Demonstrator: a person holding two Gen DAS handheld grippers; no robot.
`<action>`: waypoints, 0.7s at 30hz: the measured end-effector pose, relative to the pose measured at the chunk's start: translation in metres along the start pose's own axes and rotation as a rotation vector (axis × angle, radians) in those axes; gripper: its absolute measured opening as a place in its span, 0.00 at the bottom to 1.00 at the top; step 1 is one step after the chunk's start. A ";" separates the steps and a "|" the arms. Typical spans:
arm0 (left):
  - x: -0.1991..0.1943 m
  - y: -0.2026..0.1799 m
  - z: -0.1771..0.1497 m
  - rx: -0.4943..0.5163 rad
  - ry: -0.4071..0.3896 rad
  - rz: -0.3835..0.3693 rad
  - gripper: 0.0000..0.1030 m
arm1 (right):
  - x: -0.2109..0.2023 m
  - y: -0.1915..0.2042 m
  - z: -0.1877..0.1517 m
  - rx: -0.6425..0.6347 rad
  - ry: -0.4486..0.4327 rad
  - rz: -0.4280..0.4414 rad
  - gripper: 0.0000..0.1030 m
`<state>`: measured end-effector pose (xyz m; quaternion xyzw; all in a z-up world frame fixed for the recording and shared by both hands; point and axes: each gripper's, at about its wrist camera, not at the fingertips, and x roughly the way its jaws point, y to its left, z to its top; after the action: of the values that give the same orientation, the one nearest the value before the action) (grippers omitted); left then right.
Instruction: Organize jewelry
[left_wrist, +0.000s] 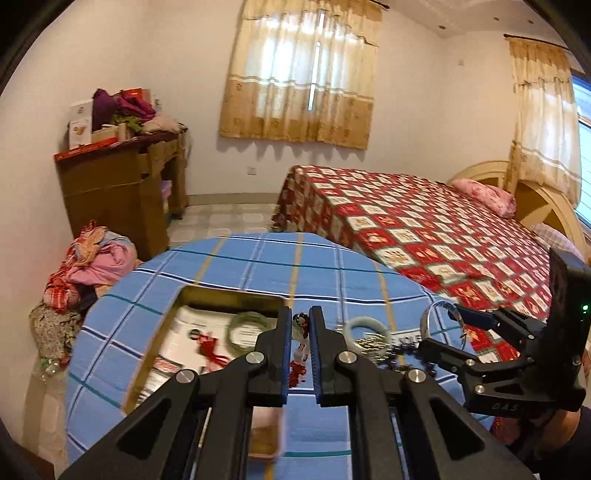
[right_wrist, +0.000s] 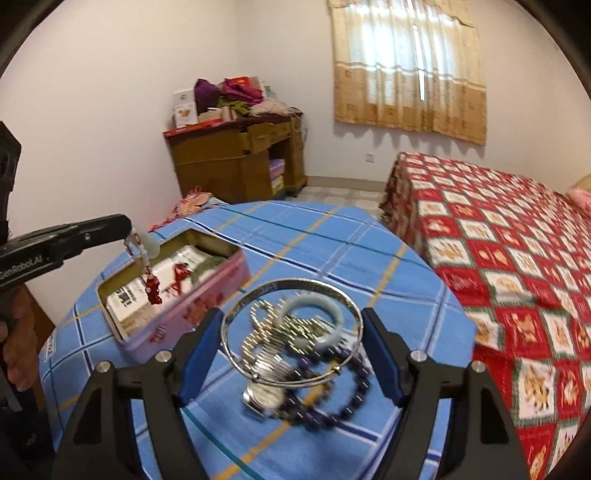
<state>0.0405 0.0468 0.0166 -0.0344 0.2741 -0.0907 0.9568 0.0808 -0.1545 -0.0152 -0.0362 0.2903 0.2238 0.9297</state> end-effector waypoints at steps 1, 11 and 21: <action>0.000 0.005 0.000 -0.003 -0.002 0.010 0.08 | 0.003 0.004 0.004 -0.009 0.000 0.006 0.75; 0.007 0.057 -0.004 -0.074 0.009 0.095 0.08 | 0.036 0.046 0.027 -0.089 0.004 0.084 0.75; 0.026 0.079 -0.008 -0.103 0.040 0.123 0.08 | 0.076 0.084 0.033 -0.159 0.034 0.152 0.75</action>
<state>0.0703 0.1191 -0.0131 -0.0649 0.2991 -0.0179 0.9519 0.1170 -0.0423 -0.0246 -0.0912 0.2892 0.3154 0.8992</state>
